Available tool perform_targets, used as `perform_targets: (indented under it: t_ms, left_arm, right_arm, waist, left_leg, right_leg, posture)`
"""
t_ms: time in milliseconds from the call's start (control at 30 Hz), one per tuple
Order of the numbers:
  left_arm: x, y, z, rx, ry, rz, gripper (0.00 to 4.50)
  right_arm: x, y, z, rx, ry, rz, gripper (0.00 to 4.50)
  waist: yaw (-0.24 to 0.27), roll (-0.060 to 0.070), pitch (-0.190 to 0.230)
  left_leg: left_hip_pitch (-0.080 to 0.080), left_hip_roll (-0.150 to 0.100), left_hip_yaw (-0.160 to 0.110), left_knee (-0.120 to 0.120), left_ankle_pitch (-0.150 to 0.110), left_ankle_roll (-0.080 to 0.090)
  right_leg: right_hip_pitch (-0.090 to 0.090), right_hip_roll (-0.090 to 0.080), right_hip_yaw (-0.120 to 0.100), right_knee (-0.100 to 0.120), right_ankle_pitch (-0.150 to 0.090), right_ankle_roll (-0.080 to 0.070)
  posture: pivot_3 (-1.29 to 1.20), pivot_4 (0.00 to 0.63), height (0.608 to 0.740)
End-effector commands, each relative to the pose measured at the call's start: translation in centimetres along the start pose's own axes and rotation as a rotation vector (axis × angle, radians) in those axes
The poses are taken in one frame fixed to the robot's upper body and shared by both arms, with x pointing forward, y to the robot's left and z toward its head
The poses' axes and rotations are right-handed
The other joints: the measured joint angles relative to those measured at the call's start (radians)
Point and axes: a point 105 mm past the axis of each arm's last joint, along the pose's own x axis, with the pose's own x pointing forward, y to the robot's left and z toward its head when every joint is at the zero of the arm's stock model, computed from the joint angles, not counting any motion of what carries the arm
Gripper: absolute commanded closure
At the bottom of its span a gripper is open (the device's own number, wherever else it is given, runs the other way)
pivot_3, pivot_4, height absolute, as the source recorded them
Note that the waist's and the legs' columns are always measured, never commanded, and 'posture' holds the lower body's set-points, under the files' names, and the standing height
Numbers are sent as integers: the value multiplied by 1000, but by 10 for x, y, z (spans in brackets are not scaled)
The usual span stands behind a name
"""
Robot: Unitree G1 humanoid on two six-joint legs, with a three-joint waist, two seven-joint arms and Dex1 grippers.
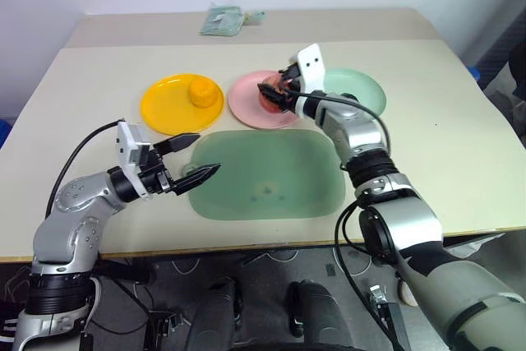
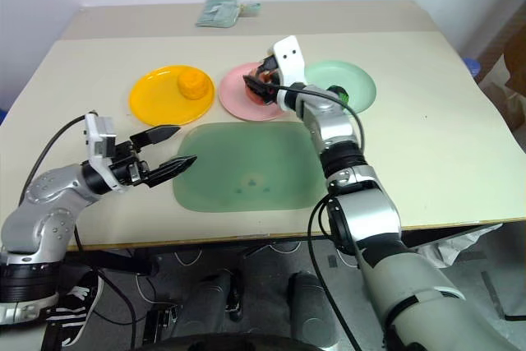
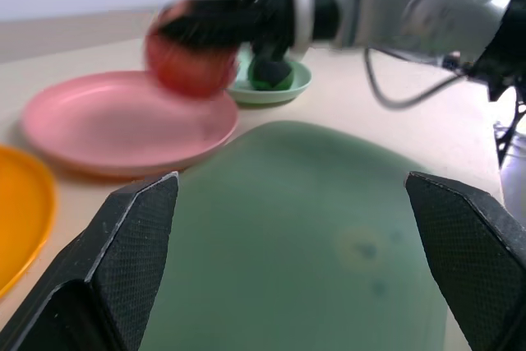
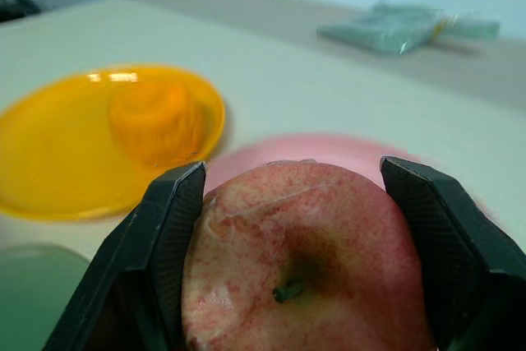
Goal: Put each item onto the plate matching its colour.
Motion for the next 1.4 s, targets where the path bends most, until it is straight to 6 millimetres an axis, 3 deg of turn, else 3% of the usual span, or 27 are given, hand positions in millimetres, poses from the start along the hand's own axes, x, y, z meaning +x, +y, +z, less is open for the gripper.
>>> perform_targets:
  t_ms: [33, 100, 300, 433, 533, 600, 667, 900, 967, 1133, 1400]
  left_arm:
    - [4, -1, 8, 42, -26, -9, 0]
    - [5, -1, 10, 44, -32, -9, 0]
    - [0, -1, 10, 51, -17, -11, 0]
    - [-8, 1, 10, 54, 2, -5, 0]
    - [-15, 8, 6, 53, 18, 5, 0]
    - [-16, 12, 5, 66, 23, 10, 0]
    - [-15, 17, 6, 73, 17, 13, 0]
    - [-18, 21, 1, 63, 37, -39, 0]
    - [-18, 22, -2, 65, 52, -46, 0]
    - [-11, 19, -2, 71, 43, -54, 0]
    - [-11, 16, -2, 75, 32, -70, 0]
  right_arm:
    - [6, 1, 24, -38, -81, -2, 648]
    - [6, -1, 26, -39, -94, -16, 53]
    - [-6, -12, 50, -33, -200, 2, 53]
    - [-32, -4, 59, -12, -265, 174, 53]
    - [-73, 2, 51, -46, -310, 291, 53]
    - [-89, 0, 42, -58, -290, 296, 53]
    - [-106, 0, 25, -147, -237, 292, 53]
    - [-164, 23, -22, -180, -29, 473, 53]
    - [-172, 23, -31, -201, 10, 501, 53]
    - [-172, 8, -27, -239, 4, 455, 53]
    - [-183, 4, -28, -260, 53, 436, 53]
  waist:
    - [0, 0, 0]
    - [1, 0, 0]
    - [1, 0, 0]
    - [5, 0, 0]
    - [13, 0, 0]
    - [10, 0, 0]
    - [8, 0, 0]
    - [7, 0, 0]
    - [8, 0, 0]
    - [9, 0, 0]
    - [14, 0, 0]
  left_leg:
    - [0, 0, 0, 0, 0, 0]
    - [0, 0, 0, 0, 0, 0]
    - [0, 0, 0, 1, 0, 1]
    - [0, 1, 0, 0, 0, 1]
    - [0, 1, -1, 0, -1, 1]
    - [0, 0, -1, 1, -1, 2]
    - [1, 0, 0, 1, -1, 2]
    - [1, 1, 0, 1, -1, 2]
    - [1, 1, 0, 1, -1, 2]
    - [1, 2, 0, 2, -1, 2]
    - [1, 1, -1, 3, -1, 2]
  right_leg:
    - [0, 0, 0, 0, 0, 0]
    - [0, 0, 0, 0, 0, 0]
    - [0, 0, 0, 0, 0, 0]
    - [0, 0, 0, 0, 0, 0]
    - [1, 0, 0, -1, 0, 0]
    - [2, 0, 0, -1, 0, 0]
    - [2, -1, 0, -1, 0, 0]
    - [2, 0, 0, -1, 0, 0]
    - [2, 1, 0, 0, 0, 0]
    - [2, 1, 0, -1, 0, 0]
    - [3, 1, 0, -1, 0, 0]
  posture:
    - [0, 150, 740]
    - [0, 150, 740]
    - [0, 150, 740]
    - [0, 150, 740]
    - [0, 150, 740]
    - [0, 150, 740]
    - [0, 150, 740]
    - [0, 150, 740]
    - [0, 150, 740]
    - [0, 150, 740]
    - [0, 150, 740]
